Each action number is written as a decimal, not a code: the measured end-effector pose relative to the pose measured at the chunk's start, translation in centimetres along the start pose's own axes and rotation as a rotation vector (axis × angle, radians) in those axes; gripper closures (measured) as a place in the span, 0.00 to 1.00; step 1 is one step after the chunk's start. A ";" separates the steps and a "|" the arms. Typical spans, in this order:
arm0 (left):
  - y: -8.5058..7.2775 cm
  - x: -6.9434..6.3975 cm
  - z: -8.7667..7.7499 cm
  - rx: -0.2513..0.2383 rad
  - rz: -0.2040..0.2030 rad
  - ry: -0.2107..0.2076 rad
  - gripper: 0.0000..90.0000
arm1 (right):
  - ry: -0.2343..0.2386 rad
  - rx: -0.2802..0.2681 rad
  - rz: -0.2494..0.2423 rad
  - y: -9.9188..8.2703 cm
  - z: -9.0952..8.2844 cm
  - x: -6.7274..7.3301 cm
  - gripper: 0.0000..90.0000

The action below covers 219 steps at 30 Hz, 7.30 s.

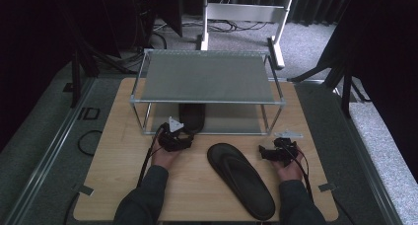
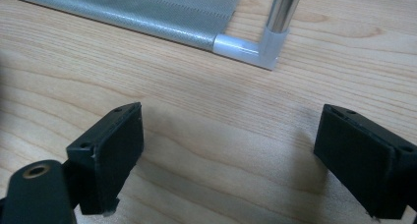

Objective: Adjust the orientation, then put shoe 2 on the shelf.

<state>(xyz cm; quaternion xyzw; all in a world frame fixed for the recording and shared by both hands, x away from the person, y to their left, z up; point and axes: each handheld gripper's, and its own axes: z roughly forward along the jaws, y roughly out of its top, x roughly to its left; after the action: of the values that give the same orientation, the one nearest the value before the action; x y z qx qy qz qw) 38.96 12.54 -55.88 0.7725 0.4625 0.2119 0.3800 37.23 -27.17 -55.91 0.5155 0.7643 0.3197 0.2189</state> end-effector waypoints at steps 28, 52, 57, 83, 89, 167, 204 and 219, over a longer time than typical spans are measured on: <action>0.0 0.0 0.2 0.028 0.018 0.007 0.34 | -0.009 -0.007 0.002 -0.1 -0.2 0.1 0.16; 0.0 0.0 0.2 0.026 0.017 0.005 0.34 | 0.023 -0.017 -0.018 -0.9 -1.7 1.1 0.41; 0.0 -0.1 0.2 0.028 0.024 0.013 0.34 | 0.045 -0.036 -0.039 -0.8 -2.7 2.0 0.45; 0.0 -0.1 0.2 0.030 0.028 0.017 0.34 | 0.229 -0.163 -0.128 -0.9 -8.0 7.4 0.50; 0.0 -0.1 0.2 0.030 0.028 0.017 0.34 | 0.252 -0.160 -0.134 -1.5 -8.3 8.1 0.50; 0.0 -0.1 0.2 0.029 0.027 0.015 0.34 | 0.087 -0.176 -0.063 7.3 0.8 9.4 0.80; 0.0 -0.1 0.2 0.029 0.028 0.016 0.34 | 0.089 -0.234 -0.024 6.0 0.0 10.0 0.48; 0.0 -0.1 0.2 0.029 0.028 0.017 0.34 | 0.159 -0.173 -0.103 2.8 -3.0 10.1 0.43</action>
<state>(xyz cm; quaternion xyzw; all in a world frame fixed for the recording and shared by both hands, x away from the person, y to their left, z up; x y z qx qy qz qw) 39.05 12.34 -55.97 0.7827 0.4578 0.2168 0.3617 33.30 -17.88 -51.86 0.4280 0.7743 0.4125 0.2172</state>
